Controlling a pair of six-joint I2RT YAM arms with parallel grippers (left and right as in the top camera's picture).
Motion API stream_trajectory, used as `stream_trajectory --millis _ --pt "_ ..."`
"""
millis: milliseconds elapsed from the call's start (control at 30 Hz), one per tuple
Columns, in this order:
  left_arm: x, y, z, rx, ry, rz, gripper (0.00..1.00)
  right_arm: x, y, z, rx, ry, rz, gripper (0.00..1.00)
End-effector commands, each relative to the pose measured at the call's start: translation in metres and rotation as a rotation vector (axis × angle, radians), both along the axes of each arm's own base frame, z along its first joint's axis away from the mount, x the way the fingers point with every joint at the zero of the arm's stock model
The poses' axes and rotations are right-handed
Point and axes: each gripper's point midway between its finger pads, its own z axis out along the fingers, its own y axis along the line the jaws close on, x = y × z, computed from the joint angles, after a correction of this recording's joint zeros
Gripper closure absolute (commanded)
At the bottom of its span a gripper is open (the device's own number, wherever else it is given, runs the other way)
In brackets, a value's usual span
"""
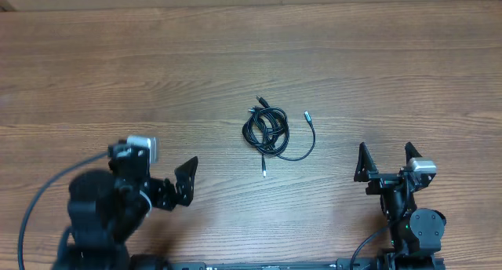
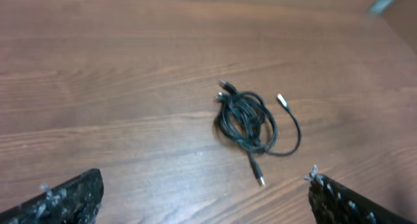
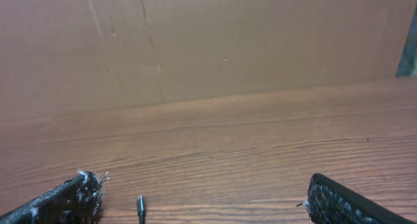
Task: Untangle cables
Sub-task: 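Move the left gripper forward toward the tangled black cable bundle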
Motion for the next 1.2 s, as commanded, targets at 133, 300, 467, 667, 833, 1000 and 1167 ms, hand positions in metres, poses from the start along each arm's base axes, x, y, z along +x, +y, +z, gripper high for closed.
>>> stream_trajectory --millis 133,300,467,667,833,1000,1167 --pt "0.022 -0.025 0.024 -0.049 0.143 -0.147 0.0 0.0 -0.003 -0.002 0.004 -0.004 -0.014 0.0" --pt "0.038 -0.027 0.022 -0.046 0.284 -0.162 0.0 0.0 -0.003 -0.002 0.004 -0.004 -0.014 0.0" --pt "0.051 -0.04 0.015 -0.027 0.377 -0.202 0.0 0.0 -0.003 -0.002 0.004 -0.004 -0.014 0.0" --pt "0.061 -0.066 -0.005 0.053 0.429 -0.271 0.0 0.0 -0.003 -0.002 0.004 -0.004 -0.014 0.0" --pt "0.07 -0.084 -0.027 0.058 0.499 -0.303 0.01 0.0 -0.003 -0.002 0.004 -0.004 -0.014 0.0" --pt "0.086 -0.089 -0.049 0.05 0.555 -0.286 0.0 0.0 -0.003 -0.002 0.004 -0.004 -0.014 0.0" --pt "0.09 -0.096 -0.074 -0.009 0.683 -0.239 0.0 0.0 -0.003 -0.002 0.004 -0.004 -0.014 0.0"
